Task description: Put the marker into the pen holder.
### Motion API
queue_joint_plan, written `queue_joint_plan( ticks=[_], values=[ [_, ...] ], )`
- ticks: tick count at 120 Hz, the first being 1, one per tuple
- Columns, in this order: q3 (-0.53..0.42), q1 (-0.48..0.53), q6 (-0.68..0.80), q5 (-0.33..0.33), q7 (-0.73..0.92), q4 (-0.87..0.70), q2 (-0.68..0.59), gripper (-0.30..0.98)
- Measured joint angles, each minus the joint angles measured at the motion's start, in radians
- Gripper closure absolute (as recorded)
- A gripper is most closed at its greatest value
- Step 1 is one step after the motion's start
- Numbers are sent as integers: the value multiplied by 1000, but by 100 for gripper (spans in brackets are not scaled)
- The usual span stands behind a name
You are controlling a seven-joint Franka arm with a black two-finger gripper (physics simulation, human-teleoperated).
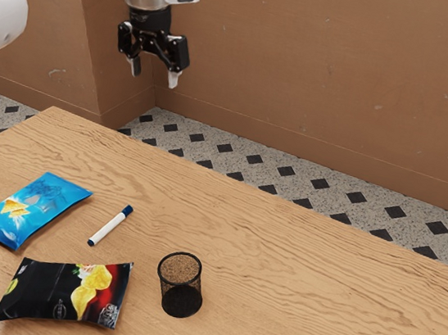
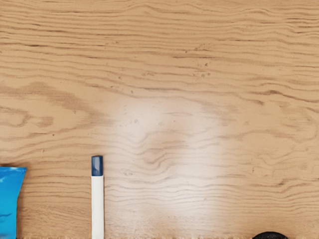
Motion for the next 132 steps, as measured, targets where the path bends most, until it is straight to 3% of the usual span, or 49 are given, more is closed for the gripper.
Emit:
queue_joint_plan(
  ticks=[32, 62, 84, 100, 132],
  values=[
    [-17, -9, 14, 11, -20, 23, 23, 0],
    [-8, 10, 276, 33, -39, 26, 334, 0],
    [-5, 90, 435, 14, -46, 28, 432, 0],
    [19, 117, 487, -25, -48, 1, 492, 0],
    [49, 128, 526, -146, -54, -120, 473, 0]
  ],
)
